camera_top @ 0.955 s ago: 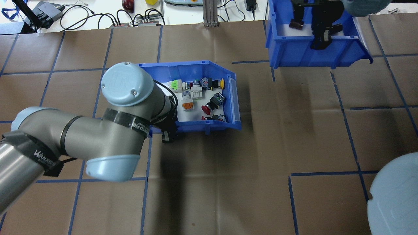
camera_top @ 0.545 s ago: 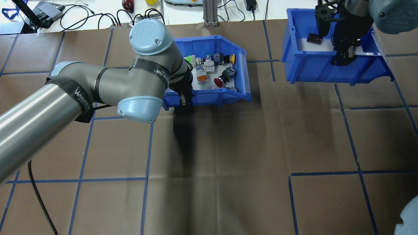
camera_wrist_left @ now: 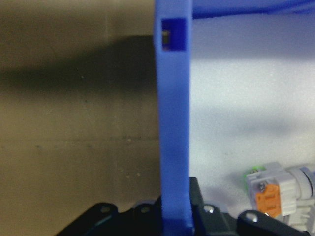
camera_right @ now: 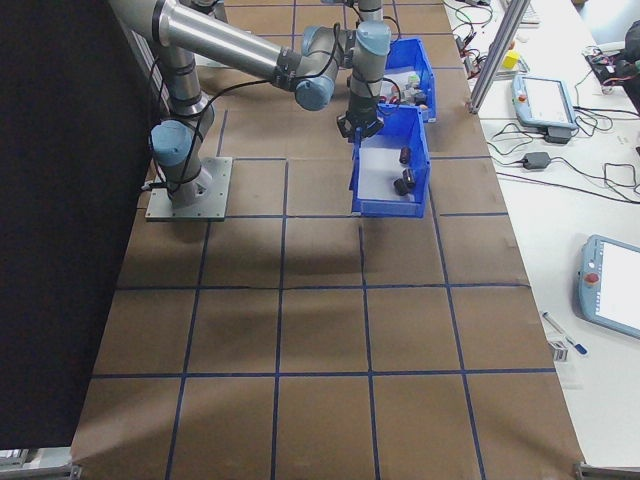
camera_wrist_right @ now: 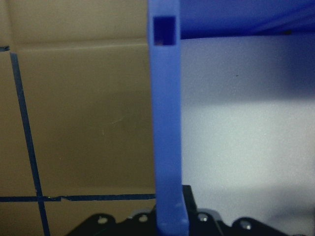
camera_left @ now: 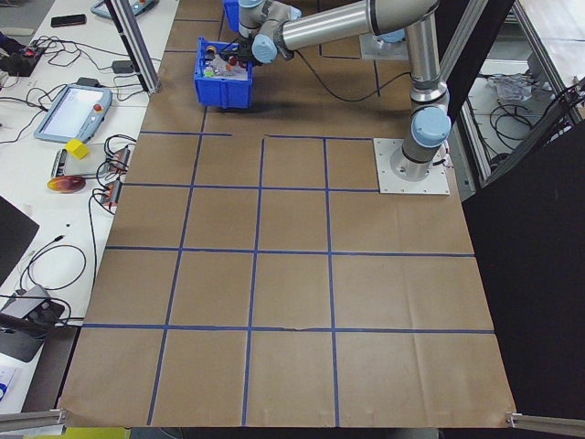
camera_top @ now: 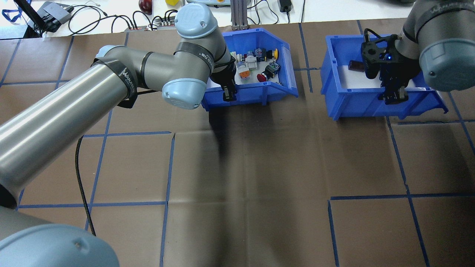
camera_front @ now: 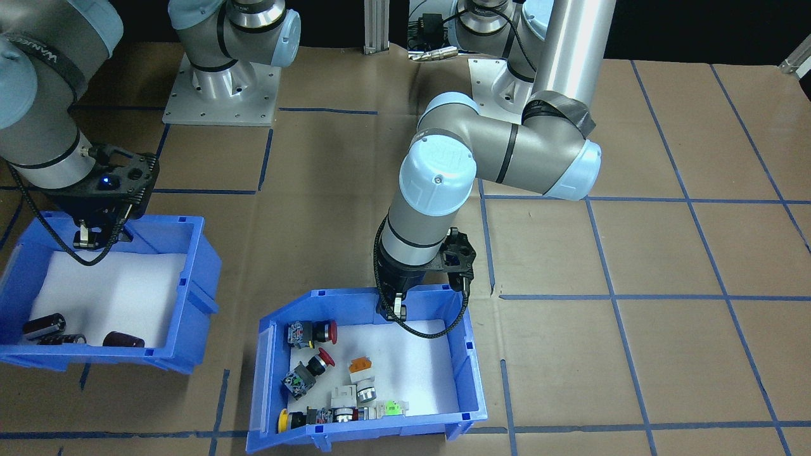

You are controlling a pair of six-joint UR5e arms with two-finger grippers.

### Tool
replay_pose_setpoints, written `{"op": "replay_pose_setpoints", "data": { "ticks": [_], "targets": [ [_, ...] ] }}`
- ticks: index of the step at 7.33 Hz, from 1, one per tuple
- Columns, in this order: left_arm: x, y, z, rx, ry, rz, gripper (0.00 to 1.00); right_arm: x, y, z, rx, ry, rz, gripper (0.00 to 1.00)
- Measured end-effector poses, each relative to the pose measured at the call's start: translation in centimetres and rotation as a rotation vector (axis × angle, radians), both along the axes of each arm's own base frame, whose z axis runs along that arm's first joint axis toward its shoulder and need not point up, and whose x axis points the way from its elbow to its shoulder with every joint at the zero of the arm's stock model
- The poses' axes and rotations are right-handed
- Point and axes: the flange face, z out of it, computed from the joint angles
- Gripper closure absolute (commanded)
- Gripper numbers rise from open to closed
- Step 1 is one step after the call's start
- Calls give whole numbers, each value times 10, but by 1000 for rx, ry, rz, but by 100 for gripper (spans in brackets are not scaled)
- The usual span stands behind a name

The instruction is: Place button box in front

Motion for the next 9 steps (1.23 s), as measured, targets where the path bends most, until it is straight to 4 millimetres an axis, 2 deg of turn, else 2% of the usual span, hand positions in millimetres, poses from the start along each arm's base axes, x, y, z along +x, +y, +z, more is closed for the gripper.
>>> {"op": "replay_pose_setpoints", "data": {
  "ticks": [3, 6, 7, 8, 9],
  "targets": [
    [-18, 4, -9, 20, 4, -19, 98, -2, 16, -10, 5, 1, -2, 91],
    [-19, 4, -15, 32, -5, -74, 95, -3, 20, -11, 18, 1, 22, 91],
    [-18, 4, -16, 34, -6, -89, 82, -4, 22, -10, 20, 0, 28, 91],
    [-18, 6, -17, 38, -9, -99, 45, -6, 27, -10, 22, -1, 31, 91],
    [-16, 7, -14, 46, -18, -117, 1, -8, 36, -10, 24, -2, 33, 91]
  ]
}}
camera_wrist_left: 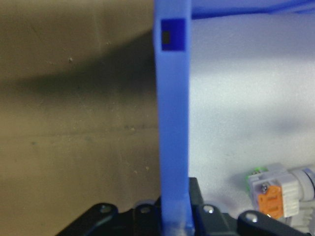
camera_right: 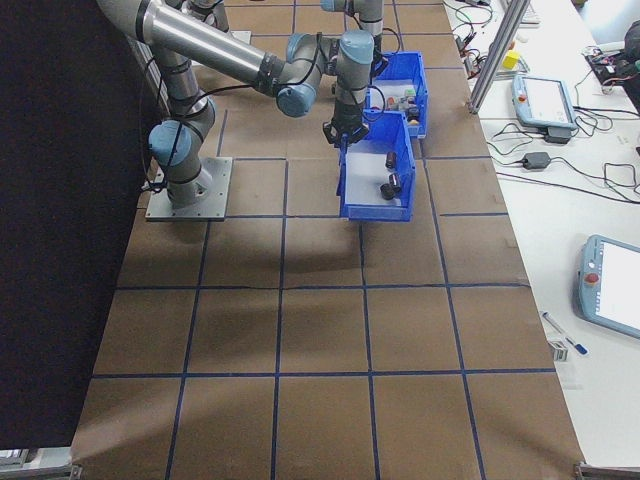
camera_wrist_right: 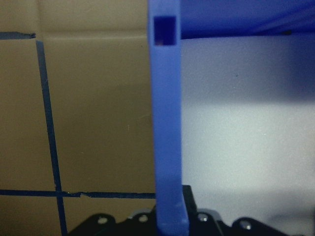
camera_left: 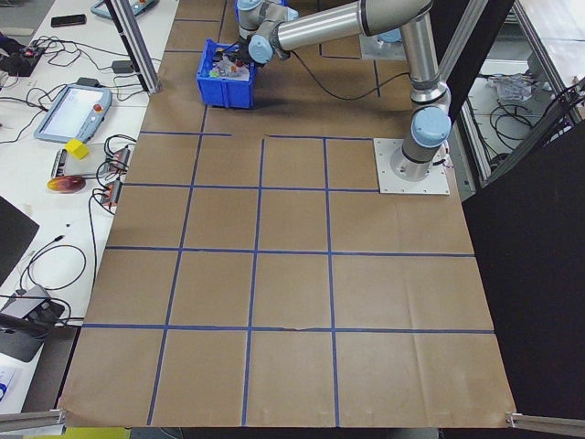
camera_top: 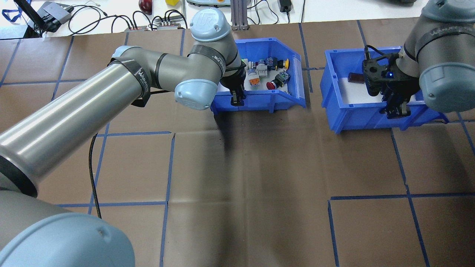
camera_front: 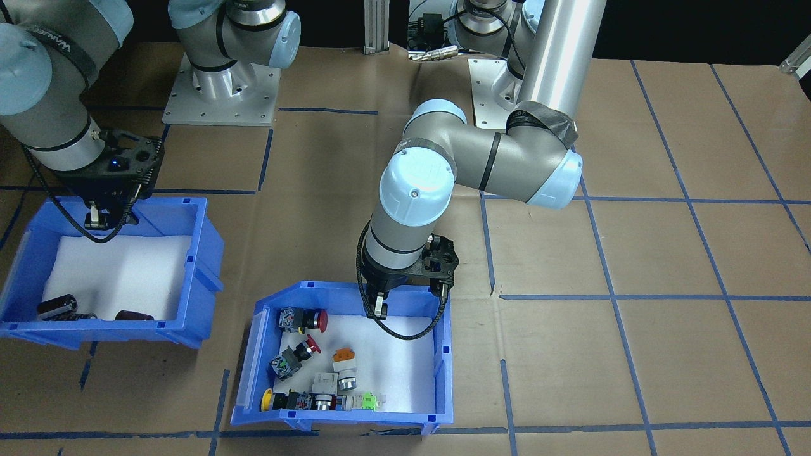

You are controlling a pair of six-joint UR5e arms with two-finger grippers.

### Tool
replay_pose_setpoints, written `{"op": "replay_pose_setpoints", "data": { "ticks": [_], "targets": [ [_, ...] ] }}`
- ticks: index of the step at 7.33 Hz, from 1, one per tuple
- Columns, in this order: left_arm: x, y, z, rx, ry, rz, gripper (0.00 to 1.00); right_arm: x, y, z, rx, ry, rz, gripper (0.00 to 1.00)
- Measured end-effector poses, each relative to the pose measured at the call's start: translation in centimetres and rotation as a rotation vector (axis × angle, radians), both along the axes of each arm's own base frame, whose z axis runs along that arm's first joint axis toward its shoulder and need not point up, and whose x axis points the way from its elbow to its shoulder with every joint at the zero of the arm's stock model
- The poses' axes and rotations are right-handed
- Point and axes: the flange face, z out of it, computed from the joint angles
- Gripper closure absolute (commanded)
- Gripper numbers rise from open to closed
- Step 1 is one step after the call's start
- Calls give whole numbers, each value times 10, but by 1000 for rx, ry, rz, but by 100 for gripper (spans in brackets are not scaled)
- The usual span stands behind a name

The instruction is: Place button box in front

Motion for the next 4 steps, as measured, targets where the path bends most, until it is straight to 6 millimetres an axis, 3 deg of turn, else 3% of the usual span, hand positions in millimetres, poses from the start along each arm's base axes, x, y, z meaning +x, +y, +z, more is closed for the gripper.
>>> {"op": "replay_pose_setpoints", "data": {
  "ticks": [2, 4],
  "targets": [
    [9, 1, 6, 10, -47, -44, 1, 1, 19, 1, 7, -2, -1, 91],
    [19, 2, 26, -9, -66, -45, 1, 7, 43, -1, 32, -8, 1, 91]
  ]
}}
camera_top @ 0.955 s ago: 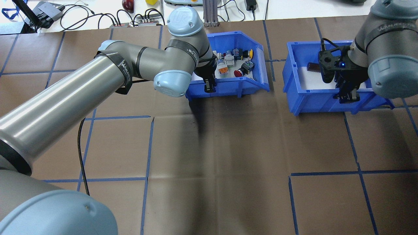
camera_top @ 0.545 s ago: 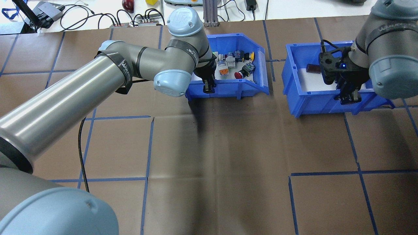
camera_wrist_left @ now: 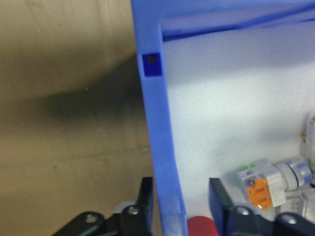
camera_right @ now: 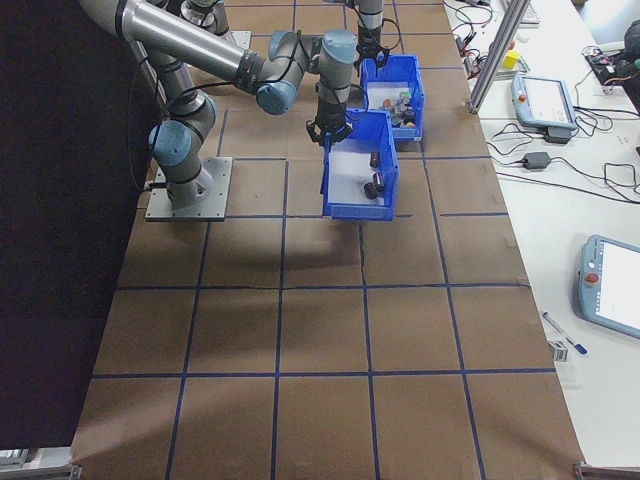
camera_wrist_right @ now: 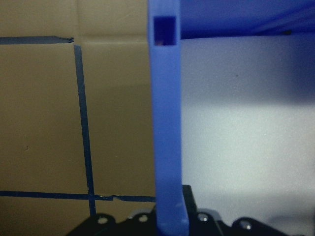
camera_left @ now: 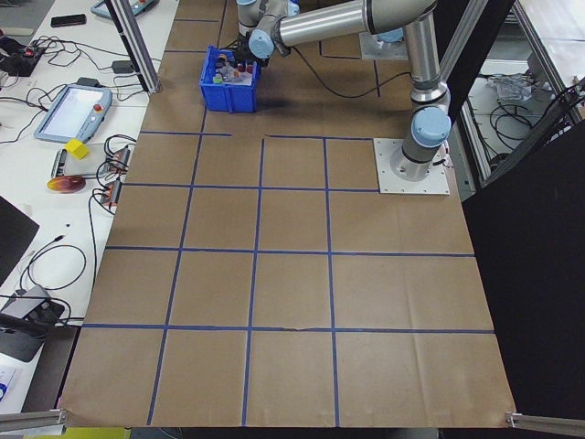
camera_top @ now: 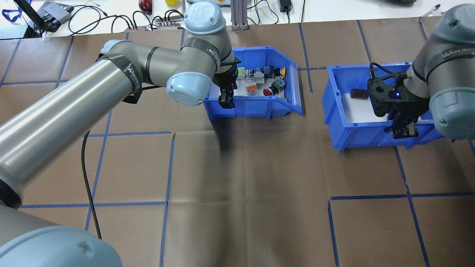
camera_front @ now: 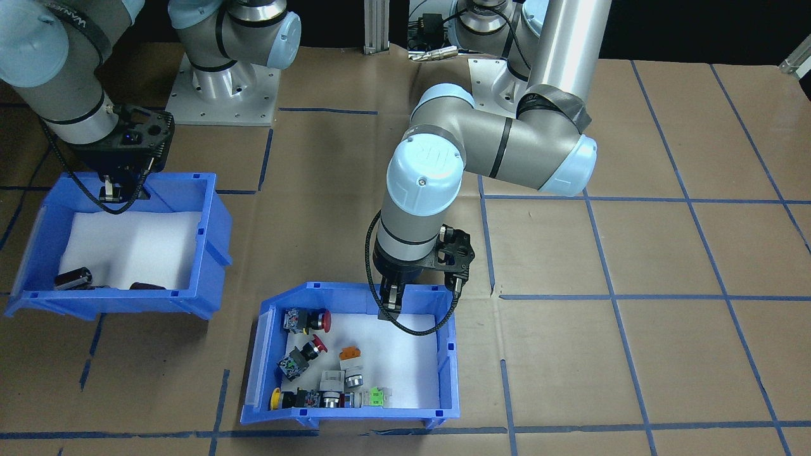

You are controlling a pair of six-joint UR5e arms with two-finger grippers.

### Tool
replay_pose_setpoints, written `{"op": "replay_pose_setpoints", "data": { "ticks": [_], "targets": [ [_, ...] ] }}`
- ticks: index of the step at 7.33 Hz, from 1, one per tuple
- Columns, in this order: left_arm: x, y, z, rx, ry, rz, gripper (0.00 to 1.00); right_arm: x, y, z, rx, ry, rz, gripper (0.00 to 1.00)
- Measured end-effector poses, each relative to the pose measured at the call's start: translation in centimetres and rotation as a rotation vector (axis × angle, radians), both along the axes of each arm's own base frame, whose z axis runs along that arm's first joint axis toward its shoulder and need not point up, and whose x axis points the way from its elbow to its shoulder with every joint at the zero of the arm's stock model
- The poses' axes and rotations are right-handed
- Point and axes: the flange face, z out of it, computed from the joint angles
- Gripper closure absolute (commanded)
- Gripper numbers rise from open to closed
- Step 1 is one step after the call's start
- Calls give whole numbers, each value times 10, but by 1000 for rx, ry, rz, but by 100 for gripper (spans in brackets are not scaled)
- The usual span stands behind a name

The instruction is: Place button box in front

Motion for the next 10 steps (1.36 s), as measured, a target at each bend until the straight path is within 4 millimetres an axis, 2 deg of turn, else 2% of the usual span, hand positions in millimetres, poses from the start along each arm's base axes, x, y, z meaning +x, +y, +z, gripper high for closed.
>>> {"op": "replay_pose_setpoints", "data": {
  "ticks": [1, 3, 4, 6, 7, 8, 10],
  "targets": [
    [11, 4, 22, -1, 2, 7, 1, 4, 13, 1, 5, 0, 0, 91],
    [28, 26, 73, 5, -4, -58, 1, 11, 40, 2, 4, 0, -5, 90],
    [36, 44, 99, 16, -16, -180, 1, 16, 54, 0, 1, 0, -19, 90],
    [79, 92, 157, 97, -33, -593, 1, 30, 82, -5, -10, -5, -82, 90],
    [103, 109, 183, 89, -26, -799, 1, 44, 92, -9, -12, -4, -97, 89],
    [120, 123, 204, 49, -28, -1009, 1, 68, 100, -11, -17, 0, -106, 89],
    [158, 135, 232, -56, -51, -1443, 1, 127, 116, -14, -46, 7, -102, 88]
  ]
}}
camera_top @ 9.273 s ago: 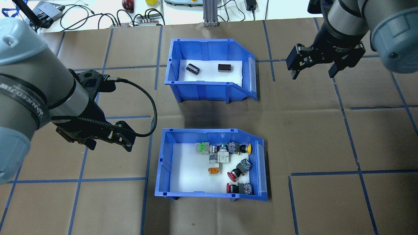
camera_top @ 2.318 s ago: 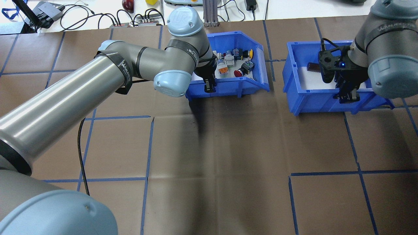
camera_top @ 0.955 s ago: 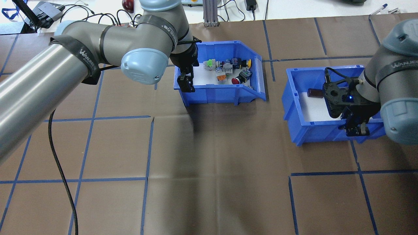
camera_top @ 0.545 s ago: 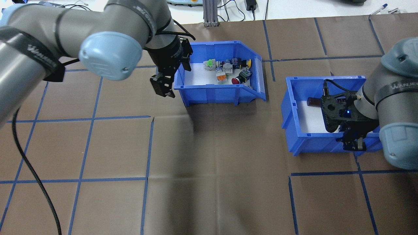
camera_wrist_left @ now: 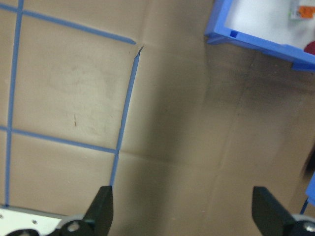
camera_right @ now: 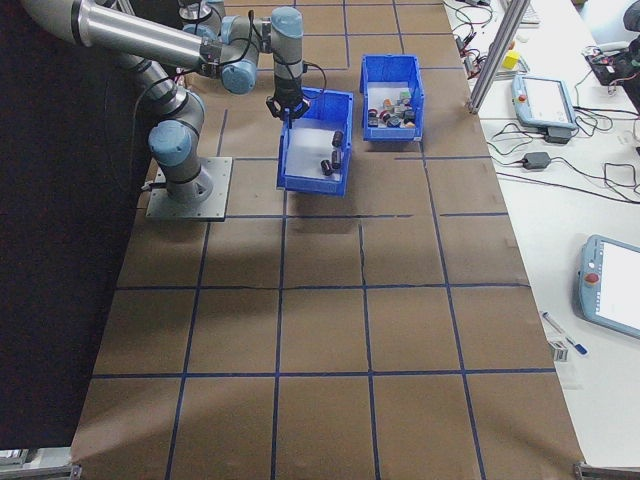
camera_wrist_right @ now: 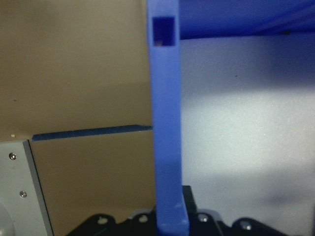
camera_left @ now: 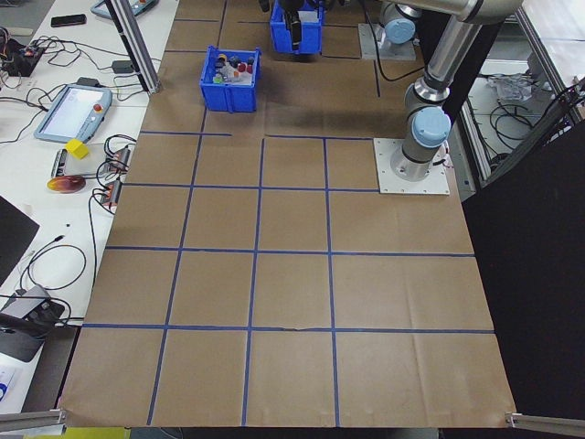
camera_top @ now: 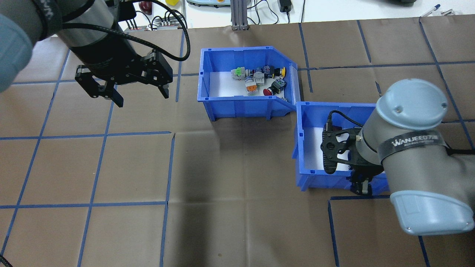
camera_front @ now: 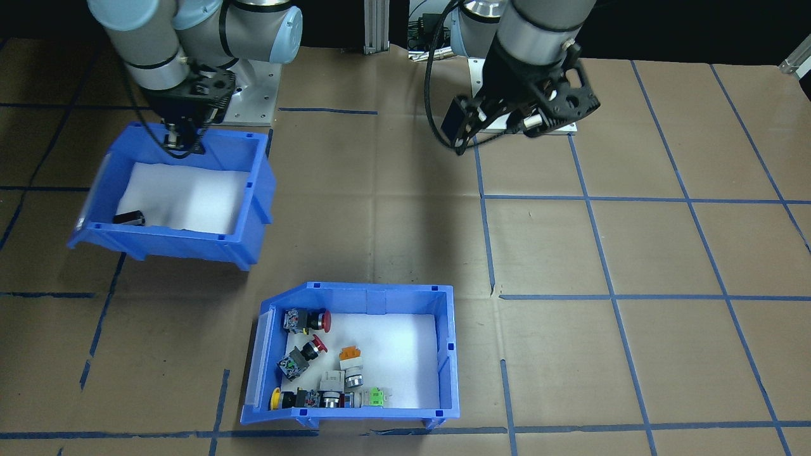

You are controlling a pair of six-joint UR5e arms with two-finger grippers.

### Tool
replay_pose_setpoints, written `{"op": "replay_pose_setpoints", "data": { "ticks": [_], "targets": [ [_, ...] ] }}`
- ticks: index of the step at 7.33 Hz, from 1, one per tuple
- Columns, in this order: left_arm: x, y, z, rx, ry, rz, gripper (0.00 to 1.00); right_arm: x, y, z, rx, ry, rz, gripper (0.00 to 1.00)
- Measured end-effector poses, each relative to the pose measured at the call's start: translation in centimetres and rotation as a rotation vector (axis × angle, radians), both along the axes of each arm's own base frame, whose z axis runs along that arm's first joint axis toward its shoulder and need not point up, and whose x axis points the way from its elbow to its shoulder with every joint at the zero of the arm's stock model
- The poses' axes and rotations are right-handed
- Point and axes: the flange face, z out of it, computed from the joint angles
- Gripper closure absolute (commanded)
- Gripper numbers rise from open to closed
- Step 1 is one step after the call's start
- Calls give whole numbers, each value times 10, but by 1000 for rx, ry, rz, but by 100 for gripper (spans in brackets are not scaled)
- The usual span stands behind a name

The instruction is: Place button box in front

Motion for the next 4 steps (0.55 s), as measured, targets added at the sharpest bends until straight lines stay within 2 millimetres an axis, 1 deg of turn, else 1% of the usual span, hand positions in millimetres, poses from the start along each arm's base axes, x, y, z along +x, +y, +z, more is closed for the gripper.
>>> {"op": "replay_pose_setpoints", "data": {
  "ticks": [1, 2, 3, 4],
  "targets": [
    [14, 2, 5, -23, 6, -150, 1, 28, 4, -3, -31, -2, 3, 87],
    [23, 3, 7, -32, 5, -214, 1, 60, 5, -10, -61, -5, 3, 87],
    [27, 6, 6, -32, 1, -238, 1, 98, 10, -19, -86, -10, 13, 87],
    [29, 9, 0, -25, 1, -244, 1, 136, 19, -27, -98, -16, 33, 87]
  ]
}}
